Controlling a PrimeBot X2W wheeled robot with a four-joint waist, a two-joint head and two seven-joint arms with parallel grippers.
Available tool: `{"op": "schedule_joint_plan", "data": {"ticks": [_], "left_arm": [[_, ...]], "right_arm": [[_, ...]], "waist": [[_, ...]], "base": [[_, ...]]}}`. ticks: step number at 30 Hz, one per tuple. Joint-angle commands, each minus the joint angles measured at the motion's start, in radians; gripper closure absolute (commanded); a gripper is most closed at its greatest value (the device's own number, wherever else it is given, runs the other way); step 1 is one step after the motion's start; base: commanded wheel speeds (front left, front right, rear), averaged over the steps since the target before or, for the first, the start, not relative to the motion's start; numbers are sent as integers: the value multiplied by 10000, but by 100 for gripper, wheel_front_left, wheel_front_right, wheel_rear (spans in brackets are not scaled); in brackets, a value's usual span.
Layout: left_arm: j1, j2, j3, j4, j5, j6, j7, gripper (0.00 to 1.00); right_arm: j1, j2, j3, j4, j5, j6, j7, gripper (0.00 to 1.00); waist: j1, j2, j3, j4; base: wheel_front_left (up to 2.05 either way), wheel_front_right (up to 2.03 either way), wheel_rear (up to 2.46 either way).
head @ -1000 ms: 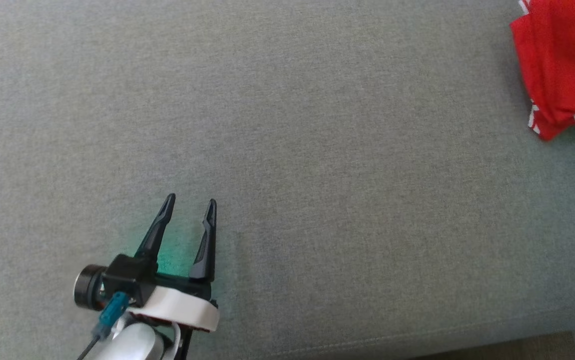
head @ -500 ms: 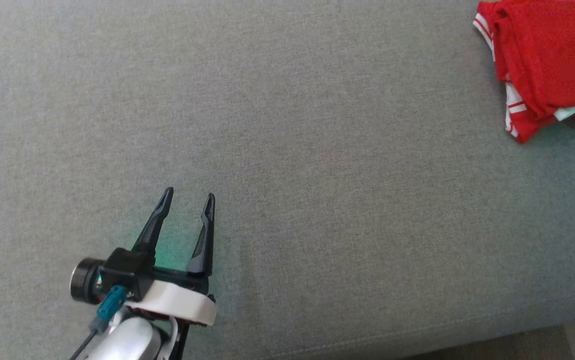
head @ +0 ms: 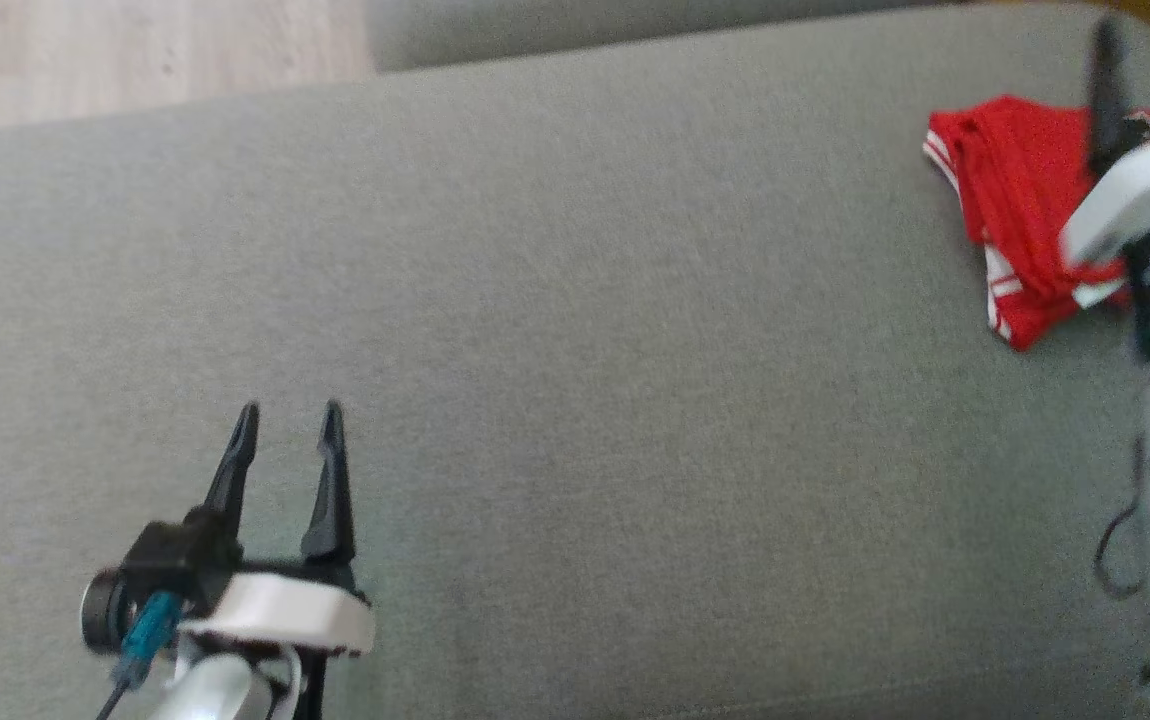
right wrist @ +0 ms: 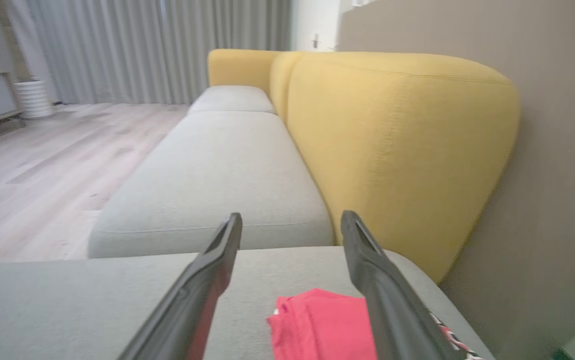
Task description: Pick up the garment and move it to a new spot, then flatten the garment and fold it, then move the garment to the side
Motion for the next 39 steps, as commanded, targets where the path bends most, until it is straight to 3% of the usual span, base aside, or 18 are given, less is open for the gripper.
{"op": "schedule_joint_plan", "data": {"ticks": [1,11,22,29,39], "left_arm": [[102,214,608,-115,-124,102,-156,0],[1290,258,969,36,-418,279,-310,0],[1937,81,664,115,-494,237,-318,0],[2017,82,432,316,-556,1,-218,0],[1894,-160,305,488,-724,-154,-180,0]], "right_arm": [[447,341,392,-655,130,65,-251,0],[3508,1316,477,-2193,415,65,-1055,0],[7059,1446,1178,-3690,1232,65,-2017,0],[8142,1447,1510,-4155,1387,65,-2410,0],[8497,1448,1587,-4325,1313,65,-2519,0]], "waist": [[1,0,-701,417],[1,0,-1713,1181],[1,0,-2090,1792],[1,0,-2191,1821],[1,0,-2287,1771]], "base": [[0,0,0],[0,0,0],[0,0,0],[0,0,0],[0,0,0]]}}
